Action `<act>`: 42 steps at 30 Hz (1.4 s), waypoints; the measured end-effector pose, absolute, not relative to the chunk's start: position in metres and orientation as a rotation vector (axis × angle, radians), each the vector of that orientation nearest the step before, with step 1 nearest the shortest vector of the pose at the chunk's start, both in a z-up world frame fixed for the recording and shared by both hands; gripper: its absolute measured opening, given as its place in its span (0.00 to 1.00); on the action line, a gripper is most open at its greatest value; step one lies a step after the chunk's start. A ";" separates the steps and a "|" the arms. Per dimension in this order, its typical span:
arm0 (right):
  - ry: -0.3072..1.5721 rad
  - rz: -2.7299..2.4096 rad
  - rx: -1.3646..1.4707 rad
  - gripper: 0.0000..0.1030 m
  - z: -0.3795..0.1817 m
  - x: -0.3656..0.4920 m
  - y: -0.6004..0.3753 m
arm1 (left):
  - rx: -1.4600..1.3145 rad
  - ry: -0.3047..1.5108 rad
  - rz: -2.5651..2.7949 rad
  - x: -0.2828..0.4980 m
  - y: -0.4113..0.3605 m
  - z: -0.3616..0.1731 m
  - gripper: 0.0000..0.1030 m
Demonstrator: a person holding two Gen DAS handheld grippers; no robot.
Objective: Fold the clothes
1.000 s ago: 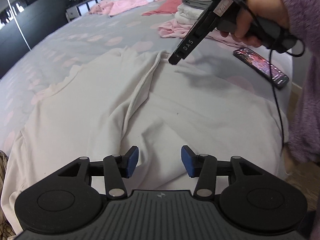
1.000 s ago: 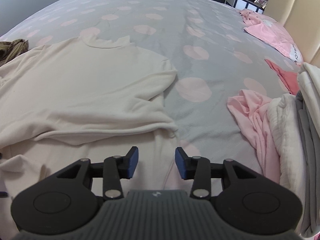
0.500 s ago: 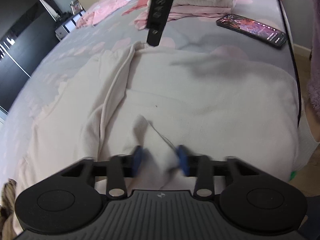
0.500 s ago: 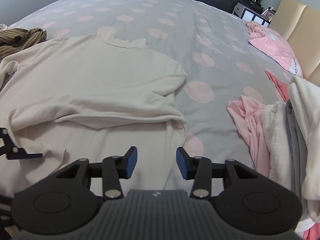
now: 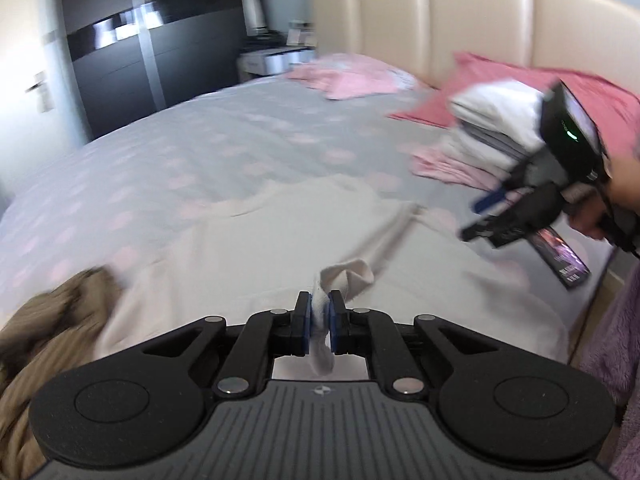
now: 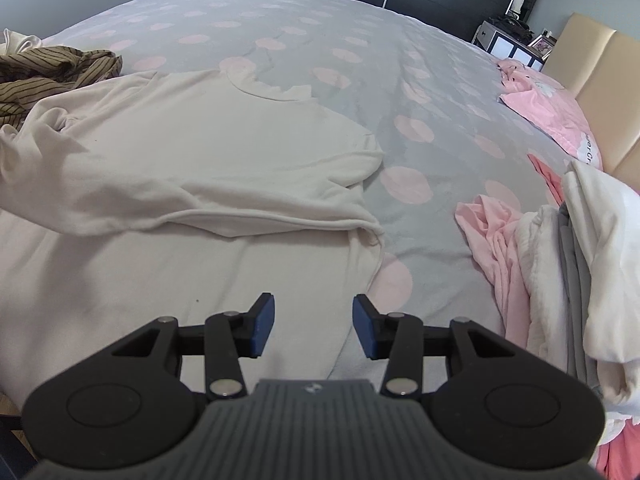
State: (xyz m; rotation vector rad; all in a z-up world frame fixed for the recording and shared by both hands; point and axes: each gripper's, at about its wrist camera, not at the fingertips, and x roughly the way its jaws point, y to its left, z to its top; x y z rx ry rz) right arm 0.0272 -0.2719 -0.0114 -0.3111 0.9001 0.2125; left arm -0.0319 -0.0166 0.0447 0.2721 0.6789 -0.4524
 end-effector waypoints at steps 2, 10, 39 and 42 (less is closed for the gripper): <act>0.896 0.227 -0.311 0.45 -0.010 0.026 -0.266 | 0.211 0.724 -0.369 -0.028 0.009 0.041 0.05; 0.894 0.279 -0.339 0.45 -0.010 0.018 -0.247 | 0.129 1.001 -0.315 -0.024 0.040 0.002 0.05; 1.015 0.425 -0.241 0.48 -0.031 -0.033 -0.200 | 0.965 0.930 -0.677 -0.089 -0.026 -0.064 0.05; 1.048 0.427 -0.072 0.51 -0.027 -0.039 -0.207 | 0.885 0.942 -0.738 -0.096 -0.030 -0.042 0.04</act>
